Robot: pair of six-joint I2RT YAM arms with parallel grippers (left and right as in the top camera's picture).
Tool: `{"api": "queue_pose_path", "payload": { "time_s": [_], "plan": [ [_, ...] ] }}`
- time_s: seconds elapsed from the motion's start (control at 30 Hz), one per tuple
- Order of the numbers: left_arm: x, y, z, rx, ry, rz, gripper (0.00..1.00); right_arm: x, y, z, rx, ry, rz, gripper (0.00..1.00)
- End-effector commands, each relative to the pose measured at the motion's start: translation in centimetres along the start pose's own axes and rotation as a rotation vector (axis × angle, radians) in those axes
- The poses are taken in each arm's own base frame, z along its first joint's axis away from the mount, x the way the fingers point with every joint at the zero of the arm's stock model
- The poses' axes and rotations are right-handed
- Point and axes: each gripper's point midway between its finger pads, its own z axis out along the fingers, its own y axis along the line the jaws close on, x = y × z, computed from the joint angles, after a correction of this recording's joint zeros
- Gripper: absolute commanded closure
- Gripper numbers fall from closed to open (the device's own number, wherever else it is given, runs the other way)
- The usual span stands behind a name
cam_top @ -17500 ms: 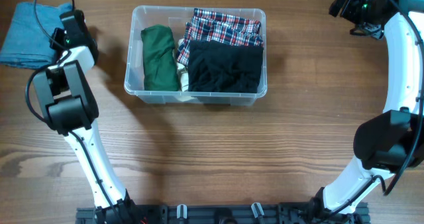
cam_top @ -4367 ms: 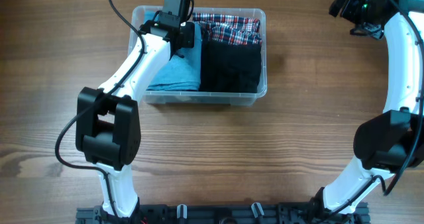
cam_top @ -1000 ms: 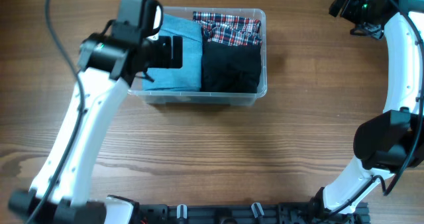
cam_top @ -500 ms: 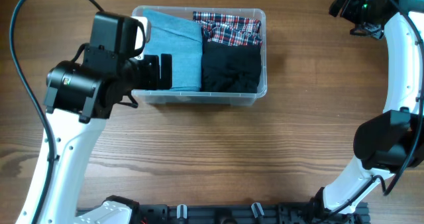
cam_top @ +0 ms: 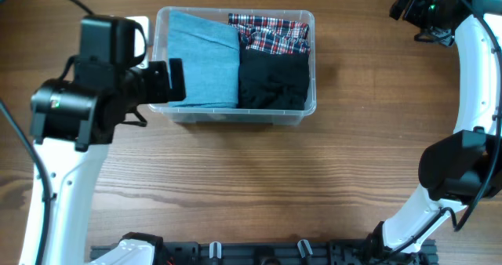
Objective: Pack container
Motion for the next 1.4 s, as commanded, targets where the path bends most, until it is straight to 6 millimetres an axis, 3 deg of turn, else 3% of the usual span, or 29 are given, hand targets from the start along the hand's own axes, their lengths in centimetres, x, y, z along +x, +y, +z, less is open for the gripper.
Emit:
{"api": "queue_pose_path", "payload": {
  "time_s": [0.0,0.3,0.53,0.73,0.97,1.37],
  "plan": [
    [-1.1,0.4,-2.5,0.055,-0.101,0.013,0.00,0.1,0.0,0.3,0.009,0.004,0.011,0.00],
    [-2.6,1.3,-8.0,0.105,-0.336,0.002,0.00,0.1,0.0,0.3,0.009,0.004,0.011,0.00],
    [-1.2,1.6,-8.8,0.158,-0.525,0.001,0.00,0.1,0.0,0.3,0.009,0.004,0.011,0.01],
    [1.8,1.3,-7.9,0.218,-0.712,0.038,0.00,0.1,0.0,0.3,0.009,0.005,0.010,0.00],
    [5.5,0.9,-5.0,0.286,-0.876,0.098,0.00,0.1,0.0,0.3,0.009,0.004,0.011,0.00],
    [9.0,1.4,-0.4,0.291,-1.008,0.126,0.00,0.1,0.0,0.3,0.009,0.004,0.010,0.00]
  ]
}}
